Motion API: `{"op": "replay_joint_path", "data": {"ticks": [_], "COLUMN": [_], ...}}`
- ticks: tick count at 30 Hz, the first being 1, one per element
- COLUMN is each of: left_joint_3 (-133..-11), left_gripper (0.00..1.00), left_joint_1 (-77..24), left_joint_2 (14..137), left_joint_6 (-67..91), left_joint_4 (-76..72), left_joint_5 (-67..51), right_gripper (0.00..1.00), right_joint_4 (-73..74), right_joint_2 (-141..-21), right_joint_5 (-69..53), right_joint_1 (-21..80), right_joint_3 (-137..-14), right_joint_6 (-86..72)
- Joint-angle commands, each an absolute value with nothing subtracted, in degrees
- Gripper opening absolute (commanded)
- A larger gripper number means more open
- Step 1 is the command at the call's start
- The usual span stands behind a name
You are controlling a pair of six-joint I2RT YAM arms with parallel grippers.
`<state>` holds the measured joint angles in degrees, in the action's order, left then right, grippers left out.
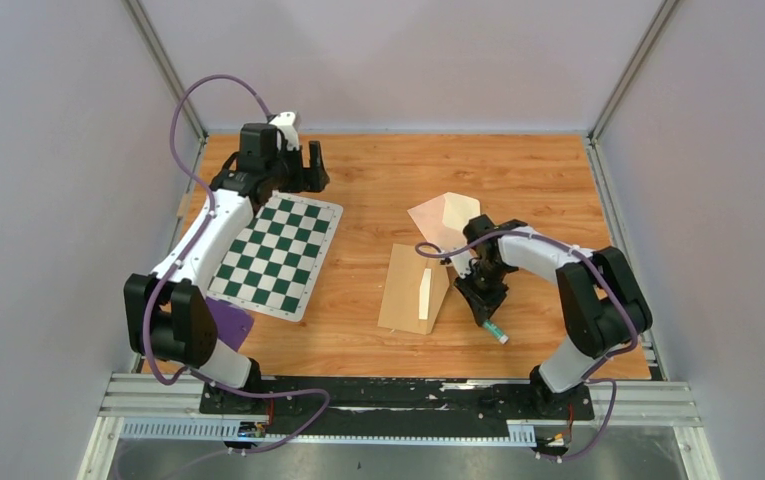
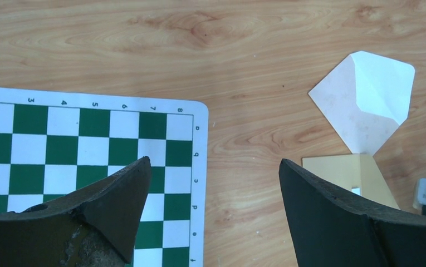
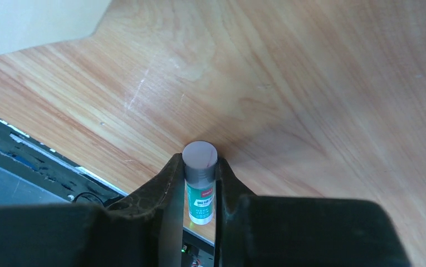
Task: Place the letter into the envelope and seal it
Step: Open the solid glue cap from the solid glue.
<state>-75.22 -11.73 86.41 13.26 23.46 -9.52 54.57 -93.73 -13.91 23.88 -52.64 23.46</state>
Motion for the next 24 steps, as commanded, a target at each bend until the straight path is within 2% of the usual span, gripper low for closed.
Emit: {"op": "replay_joint_path", "data": {"ticks": [1,4,9,12,15,21,24], "left_joint_3": [-79.9,-82.3,-82.4,-81.5,-81.3,-84.0,-87.1], "left_gripper": [0.92,0.89,0.87,0.87,0.87,0.88,0.88], "left_joint_1": [-11.4,-11.5,-11.8,-13.2,-15.9,-21.3,-21.5], "left_joint_2": [87.4,88.8,88.5,87.0,86.0,87.1,88.4], "left_joint_6": [12.2,12.1,12.5,13.2,12.8,17.4,18.3], "left_joint_4": [23.5,23.1,14.9,8.8,1.6,-8.5,-8.6], "left_joint_5": [-10.6,-16.3,-27.1,-34.5,-40.9,-55.0,-58.2], "right_gripper": [0.1,0.0,0.0,0.0,0.0,0.0,0.0], "right_joint_4": [54.3,57.4,62.8,61.0,49.1,4.2,-2.1], "right_joint_2": [-93.9,-90.9,-90.4,-91.5,-89.8,-82.8,-85.5], "right_joint_5": [-10.0,-10.2,-15.9,-22.3,-26.8,-32.2,-37.2], "right_joint_1": [23.6,22.2,19.5,18.9,18.4,18.3,18.3], "right_joint_3": [-56.8,-64.0,-85.5,-97.9,-102.7,-91.4,-93.6], "right_joint_6": [21.6,21.8,17.3,11.6,1.4,-20.9,-27.5]}}
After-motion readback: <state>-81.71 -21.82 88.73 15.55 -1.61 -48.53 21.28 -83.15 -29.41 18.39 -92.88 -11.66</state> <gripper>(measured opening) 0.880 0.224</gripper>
